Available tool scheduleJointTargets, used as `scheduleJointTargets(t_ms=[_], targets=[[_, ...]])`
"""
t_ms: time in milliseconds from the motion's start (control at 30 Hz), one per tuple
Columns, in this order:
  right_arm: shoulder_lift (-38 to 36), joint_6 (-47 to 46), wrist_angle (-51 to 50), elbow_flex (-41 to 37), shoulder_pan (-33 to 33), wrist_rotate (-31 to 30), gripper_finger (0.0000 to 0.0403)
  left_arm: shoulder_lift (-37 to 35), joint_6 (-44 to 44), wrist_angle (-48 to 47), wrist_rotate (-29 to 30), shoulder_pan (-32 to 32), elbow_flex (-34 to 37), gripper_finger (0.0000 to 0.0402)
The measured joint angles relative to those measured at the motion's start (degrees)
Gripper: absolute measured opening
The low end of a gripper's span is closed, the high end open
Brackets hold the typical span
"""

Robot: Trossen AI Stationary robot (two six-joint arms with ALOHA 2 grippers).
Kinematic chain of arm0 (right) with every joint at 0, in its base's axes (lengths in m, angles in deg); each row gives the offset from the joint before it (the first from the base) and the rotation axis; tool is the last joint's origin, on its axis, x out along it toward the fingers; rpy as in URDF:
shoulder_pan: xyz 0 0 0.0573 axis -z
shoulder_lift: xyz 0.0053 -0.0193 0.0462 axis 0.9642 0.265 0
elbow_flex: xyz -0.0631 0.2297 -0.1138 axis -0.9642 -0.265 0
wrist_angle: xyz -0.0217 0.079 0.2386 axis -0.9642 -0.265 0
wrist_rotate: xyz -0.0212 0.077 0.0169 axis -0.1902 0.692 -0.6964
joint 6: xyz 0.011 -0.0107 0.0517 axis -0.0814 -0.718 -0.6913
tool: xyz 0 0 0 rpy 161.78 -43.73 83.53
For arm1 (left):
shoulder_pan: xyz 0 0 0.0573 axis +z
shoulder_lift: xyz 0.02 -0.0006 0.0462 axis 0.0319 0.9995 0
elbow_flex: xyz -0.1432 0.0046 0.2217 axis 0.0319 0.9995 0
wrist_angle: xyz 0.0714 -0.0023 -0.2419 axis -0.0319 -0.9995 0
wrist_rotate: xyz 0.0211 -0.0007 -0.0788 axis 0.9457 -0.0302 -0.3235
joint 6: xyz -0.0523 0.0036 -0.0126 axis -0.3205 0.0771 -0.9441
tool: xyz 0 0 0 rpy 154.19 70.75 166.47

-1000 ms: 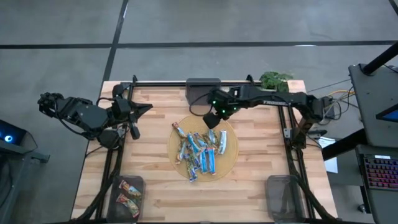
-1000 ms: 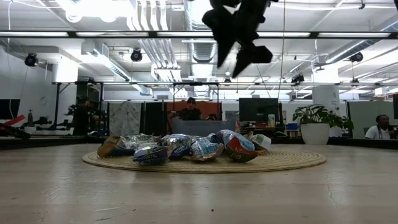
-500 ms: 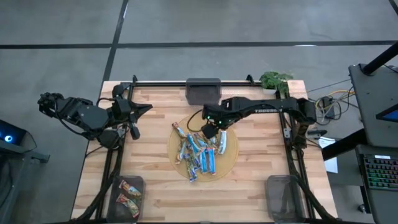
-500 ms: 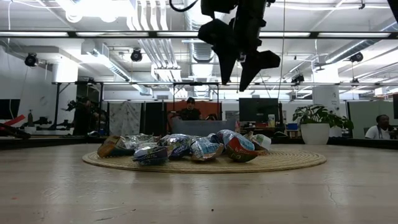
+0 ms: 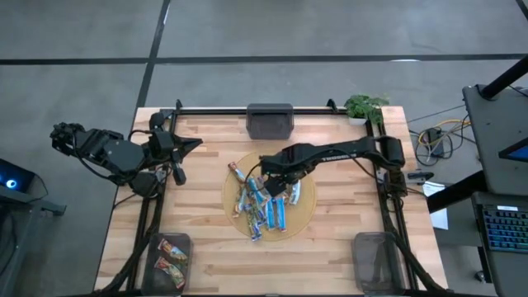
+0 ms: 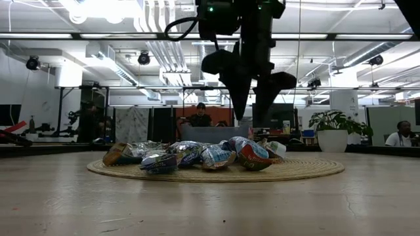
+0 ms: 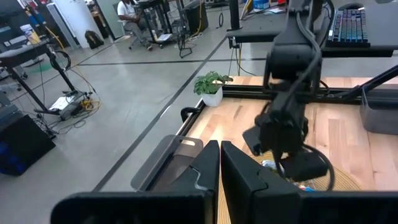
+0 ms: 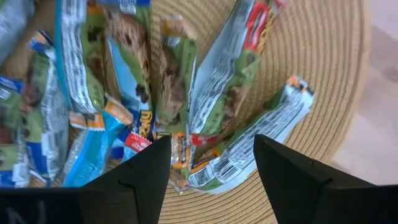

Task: Pick and place Granola Bars by type
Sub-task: Put the red granola bar into the left black bin

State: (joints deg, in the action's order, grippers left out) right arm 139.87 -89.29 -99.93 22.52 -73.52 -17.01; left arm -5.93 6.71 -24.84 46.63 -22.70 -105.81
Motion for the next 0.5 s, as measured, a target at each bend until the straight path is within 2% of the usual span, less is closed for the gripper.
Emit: scheduleJointTargets(t_ms=[500], targets=[[1.3, -3.4, 2.6, -0.3, -0.5, -3.1, 0.0219, 0.0, -1.2, 0.0, 0.0, 0.0, 0.0, 0.0000]])
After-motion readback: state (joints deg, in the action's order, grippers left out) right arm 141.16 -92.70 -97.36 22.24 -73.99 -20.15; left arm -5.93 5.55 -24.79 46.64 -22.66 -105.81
